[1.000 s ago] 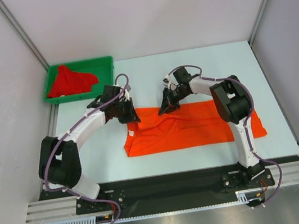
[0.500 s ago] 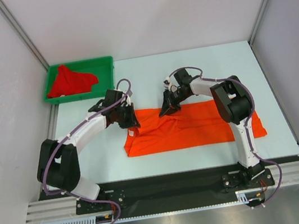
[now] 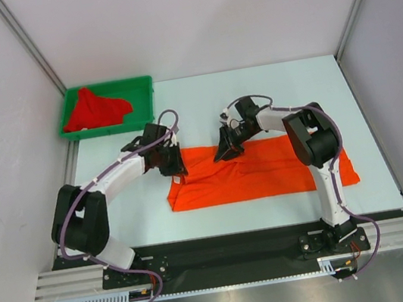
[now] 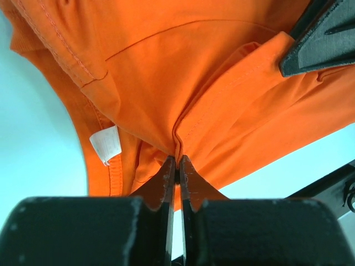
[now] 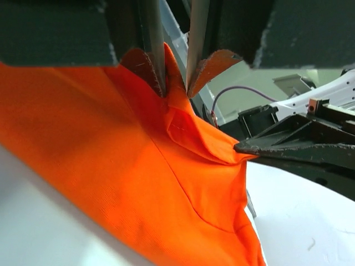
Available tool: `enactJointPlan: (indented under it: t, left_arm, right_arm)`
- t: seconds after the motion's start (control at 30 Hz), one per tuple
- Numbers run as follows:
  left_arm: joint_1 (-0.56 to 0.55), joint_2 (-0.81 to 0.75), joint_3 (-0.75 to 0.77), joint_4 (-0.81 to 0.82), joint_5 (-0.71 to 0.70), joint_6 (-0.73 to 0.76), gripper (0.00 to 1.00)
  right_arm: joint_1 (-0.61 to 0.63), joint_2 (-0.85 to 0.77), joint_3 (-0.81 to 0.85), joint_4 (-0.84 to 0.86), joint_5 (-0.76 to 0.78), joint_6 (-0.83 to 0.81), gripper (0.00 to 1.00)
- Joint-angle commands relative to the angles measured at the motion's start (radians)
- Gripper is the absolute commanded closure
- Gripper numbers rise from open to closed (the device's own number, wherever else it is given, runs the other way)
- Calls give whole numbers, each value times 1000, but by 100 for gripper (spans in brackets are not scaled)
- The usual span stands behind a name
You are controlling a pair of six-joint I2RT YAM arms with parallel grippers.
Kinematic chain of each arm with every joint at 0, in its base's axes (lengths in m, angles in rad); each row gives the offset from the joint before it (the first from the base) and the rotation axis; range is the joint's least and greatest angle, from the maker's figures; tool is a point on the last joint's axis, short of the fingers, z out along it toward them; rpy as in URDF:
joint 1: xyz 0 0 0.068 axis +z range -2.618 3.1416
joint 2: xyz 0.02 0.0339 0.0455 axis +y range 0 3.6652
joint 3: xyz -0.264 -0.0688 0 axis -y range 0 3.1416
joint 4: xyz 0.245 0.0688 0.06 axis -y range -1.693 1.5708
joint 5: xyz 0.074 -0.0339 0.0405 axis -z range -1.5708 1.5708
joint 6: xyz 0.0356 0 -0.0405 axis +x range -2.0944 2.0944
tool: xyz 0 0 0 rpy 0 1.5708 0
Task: Fold and stack the t-shirts
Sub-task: Fold the tshirt
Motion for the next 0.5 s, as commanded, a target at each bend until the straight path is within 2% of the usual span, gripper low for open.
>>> enactJointPlan:
  t: [0.0, 0.1, 0.17, 0.2, 0.23, 0.33, 0.4, 0.47]
  left_arm:
    - [-4, -18, -24, 23, 27, 16, 90]
    - [-4, -35, -51, 27, 43, 17, 82]
    - [-4, -80, -83, 30, 68, 22, 70]
    - [-6, -102, -96, 32, 74, 30, 65]
    - [-4, -160, -109, 33, 82, 34, 59]
    - [-4, -274, -157, 26, 47, 33, 54]
    - [-2, -314, -160, 45, 43, 28, 53]
    - [-1, -327, -153, 90, 33, 14, 50]
  right_arm:
    - [9, -53, -25, 4, -48, -21, 73]
    - [10, -77, -63, -4, -74, -33, 67]
    - [7, -108, -104, -89, -85, -111, 59]
    - [10, -175, -135, -104, -84, -131, 51]
    - [9, -206, -164, -104, -82, -150, 49]
    - [6, -317, -258, -89, -16, -151, 47]
    - [1, -319, -240, -41, -11, -130, 47]
    - [-3, -254, -177, -74, -14, -124, 50]
